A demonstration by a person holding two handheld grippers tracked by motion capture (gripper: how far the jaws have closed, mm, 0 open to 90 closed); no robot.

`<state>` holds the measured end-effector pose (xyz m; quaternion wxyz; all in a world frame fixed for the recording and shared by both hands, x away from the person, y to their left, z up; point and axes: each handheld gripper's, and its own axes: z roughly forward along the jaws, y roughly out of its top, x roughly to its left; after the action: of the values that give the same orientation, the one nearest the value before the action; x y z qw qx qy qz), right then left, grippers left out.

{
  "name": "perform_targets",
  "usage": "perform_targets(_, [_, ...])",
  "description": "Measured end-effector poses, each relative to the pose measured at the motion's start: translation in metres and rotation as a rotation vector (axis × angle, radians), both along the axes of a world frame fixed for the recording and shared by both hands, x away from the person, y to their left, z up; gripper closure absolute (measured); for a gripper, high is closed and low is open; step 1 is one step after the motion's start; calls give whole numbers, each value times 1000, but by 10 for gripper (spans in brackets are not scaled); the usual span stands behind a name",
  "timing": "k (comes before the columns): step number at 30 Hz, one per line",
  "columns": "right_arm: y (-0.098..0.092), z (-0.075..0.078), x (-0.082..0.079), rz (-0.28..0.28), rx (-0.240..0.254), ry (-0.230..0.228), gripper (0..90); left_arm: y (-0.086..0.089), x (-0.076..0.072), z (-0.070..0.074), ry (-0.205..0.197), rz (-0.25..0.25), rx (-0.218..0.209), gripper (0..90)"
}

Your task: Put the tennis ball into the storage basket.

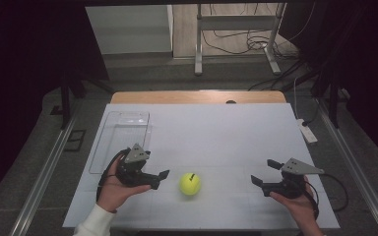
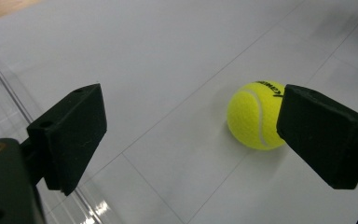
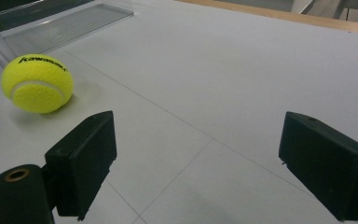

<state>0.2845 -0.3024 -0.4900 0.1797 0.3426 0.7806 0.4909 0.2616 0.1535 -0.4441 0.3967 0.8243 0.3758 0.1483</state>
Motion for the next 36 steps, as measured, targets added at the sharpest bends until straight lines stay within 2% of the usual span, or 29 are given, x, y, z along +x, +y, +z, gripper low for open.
perform_targets(17, [-1,-1,0,-3,-6,2,117,-22,7,-2,28,-67,33,94])
perform_targets(36, [-1,-2,1,-4,-11,8,118,-48,19,-10,81,-135,66,89])
